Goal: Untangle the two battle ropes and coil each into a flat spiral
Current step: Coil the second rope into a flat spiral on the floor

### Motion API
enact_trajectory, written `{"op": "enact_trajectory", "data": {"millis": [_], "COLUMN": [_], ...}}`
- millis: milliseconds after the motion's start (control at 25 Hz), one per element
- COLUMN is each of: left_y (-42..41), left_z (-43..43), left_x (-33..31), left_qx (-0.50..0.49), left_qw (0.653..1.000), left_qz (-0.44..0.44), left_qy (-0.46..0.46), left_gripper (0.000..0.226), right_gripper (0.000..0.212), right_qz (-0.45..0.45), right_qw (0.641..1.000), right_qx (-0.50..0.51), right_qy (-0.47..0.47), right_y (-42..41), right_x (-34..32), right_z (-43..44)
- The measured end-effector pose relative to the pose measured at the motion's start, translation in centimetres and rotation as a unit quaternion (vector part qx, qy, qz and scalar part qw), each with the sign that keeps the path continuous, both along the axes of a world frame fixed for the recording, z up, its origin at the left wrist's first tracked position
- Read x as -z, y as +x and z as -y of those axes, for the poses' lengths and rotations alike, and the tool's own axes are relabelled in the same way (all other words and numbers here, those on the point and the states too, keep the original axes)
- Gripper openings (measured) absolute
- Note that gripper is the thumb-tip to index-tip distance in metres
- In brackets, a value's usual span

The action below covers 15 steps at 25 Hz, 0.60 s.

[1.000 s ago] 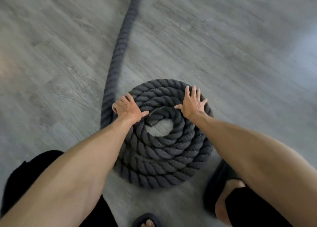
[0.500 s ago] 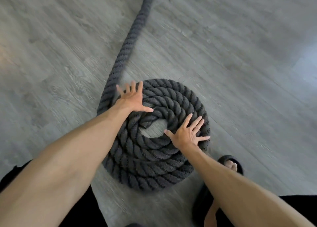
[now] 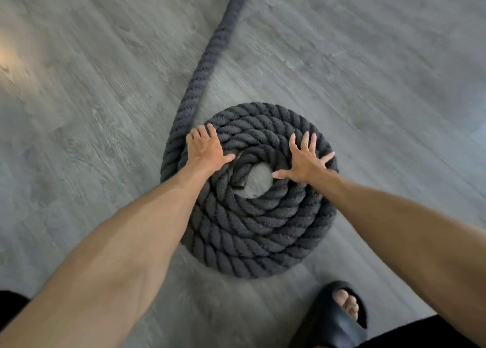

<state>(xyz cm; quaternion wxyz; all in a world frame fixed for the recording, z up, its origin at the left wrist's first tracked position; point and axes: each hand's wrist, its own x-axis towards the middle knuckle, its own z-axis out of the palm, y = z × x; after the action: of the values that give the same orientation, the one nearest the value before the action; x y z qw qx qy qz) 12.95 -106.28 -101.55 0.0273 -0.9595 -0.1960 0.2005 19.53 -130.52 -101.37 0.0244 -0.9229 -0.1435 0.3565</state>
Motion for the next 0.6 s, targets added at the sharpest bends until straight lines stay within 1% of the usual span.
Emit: {"op": "enact_trajectory", "data": {"millis": [160,240,280,360,400,480,600], "left_y": [3.2,4.8,5.4,6.7,7.1,7.8,9.2], "left_z": [2.8,4.1,4.6,5.1,5.2,5.2,5.5], "left_x": [0.1,-0.3,-0.7,-1.5,-1.7,-2.0,-2.0], "left_qx": [-0.083,-0.123,-0.142,-0.168,-0.183,-0.215,-0.244], "left_qw": [0.996,0.992,0.989,0.984,0.98,0.972,0.964], "left_qz": [-0.016,-0.023,-0.028,-0.048,-0.064,-0.074,-0.092], "left_qy": [0.015,0.002,-0.01,-0.024,-0.035,-0.053,-0.05], "left_gripper": [0.115,0.114,0.114,0.113,0.113,0.114,0.112], "right_gripper": [0.132,0.129,0.13,0.133,0.136,0.141,0.142], "right_qz": [0.004,0.018,0.029,0.057,0.05,-0.007,-0.056], "right_qw": [0.995,0.995,0.996,0.998,0.997,0.992,0.992], "right_qx": [-0.096,-0.102,-0.082,0.007,0.059,0.124,0.109], "right_qy": [0.002,-0.002,-0.007,-0.022,-0.027,-0.029,-0.029], "right_y": [9.0,11.7,12.3,12.9,13.2,14.4,17.1], "right_x": [-0.8,-1.0,-1.1,-1.2,-1.3,-1.5,-1.4], "right_z": [0.7,0.4,0.1,-0.6,-1.0,-1.8,-2.2]}}
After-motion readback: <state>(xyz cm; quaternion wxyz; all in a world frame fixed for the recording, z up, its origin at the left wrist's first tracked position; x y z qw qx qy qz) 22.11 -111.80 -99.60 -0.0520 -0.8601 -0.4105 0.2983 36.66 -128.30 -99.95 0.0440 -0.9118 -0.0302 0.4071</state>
